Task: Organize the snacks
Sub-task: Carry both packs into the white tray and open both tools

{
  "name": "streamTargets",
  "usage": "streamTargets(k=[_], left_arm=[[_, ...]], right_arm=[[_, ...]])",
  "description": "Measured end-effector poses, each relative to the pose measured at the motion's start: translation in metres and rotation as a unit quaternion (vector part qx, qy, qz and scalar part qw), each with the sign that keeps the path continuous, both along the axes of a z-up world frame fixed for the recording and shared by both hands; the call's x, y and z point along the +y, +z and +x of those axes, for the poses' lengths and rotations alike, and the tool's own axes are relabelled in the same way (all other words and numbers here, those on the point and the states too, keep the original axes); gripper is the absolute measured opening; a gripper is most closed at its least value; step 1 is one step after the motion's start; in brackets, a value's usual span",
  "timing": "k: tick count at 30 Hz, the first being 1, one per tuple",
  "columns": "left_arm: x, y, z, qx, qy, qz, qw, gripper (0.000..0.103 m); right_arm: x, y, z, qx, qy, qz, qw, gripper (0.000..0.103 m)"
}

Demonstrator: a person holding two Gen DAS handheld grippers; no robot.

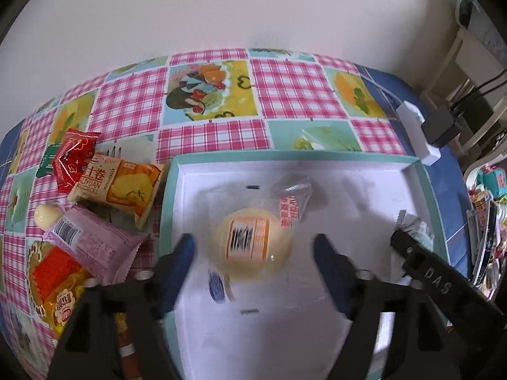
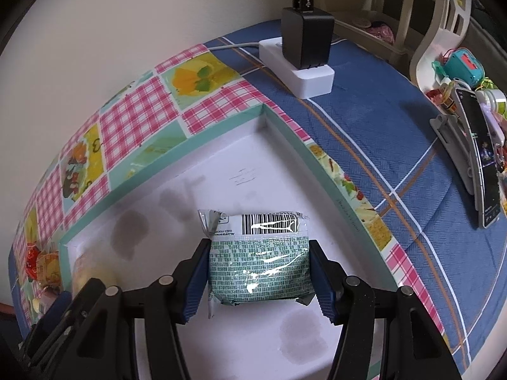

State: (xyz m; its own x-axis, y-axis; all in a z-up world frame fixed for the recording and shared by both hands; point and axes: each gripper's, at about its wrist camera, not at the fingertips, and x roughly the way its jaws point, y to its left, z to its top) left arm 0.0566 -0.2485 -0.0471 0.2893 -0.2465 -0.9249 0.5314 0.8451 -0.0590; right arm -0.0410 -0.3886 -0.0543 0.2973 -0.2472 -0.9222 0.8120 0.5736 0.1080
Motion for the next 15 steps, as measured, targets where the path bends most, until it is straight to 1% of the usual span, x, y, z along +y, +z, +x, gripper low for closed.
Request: streamTargets(k=[2,4,6,8,10,13,15], left_arm=[[0.003,0.004,0.0,-0.001,0.004,-0.007,1.0,0.087],[0.006,0.007,0.001,-0.003,0.009,-0.008,0.9999,0.089],[0.011,0.011,0.001,-0.009,0.018,-0.003,0.9998,0.093],[0.018,0.015,0.002,-0.012,0.026,0.0,0.9996,0.094],[0.025,0.02,0.002,-0.014,0.037,0.004,0.9992,0.094],[0.035,0.027,-0.001,-0.018,0.047,0.002,0.9987,0.095],[0.045,0.031,-0.003,-0.023,0.057,0.001,0.9981,0.103]], right_arm=[[0.001,0.001,0.001,0.002,0.005,-0.003,1.0,0.065],[0.003,0.003,0.001,0.0,0.011,-0.008,1.0,0.073],[0.006,0.006,0.001,-0.004,0.021,-0.008,1.0,0.077],[0.009,0.008,-0.001,-0.004,0.026,-0.011,1.0,0.08],[0.012,0.01,-0.004,-0.007,0.032,-0.012,0.999,0.085],[0.019,0.015,-0.006,-0.016,0.04,-0.009,0.999,0.085],[0.026,0.019,-0.007,-0.023,0.048,-0.012,0.999,0.086]])
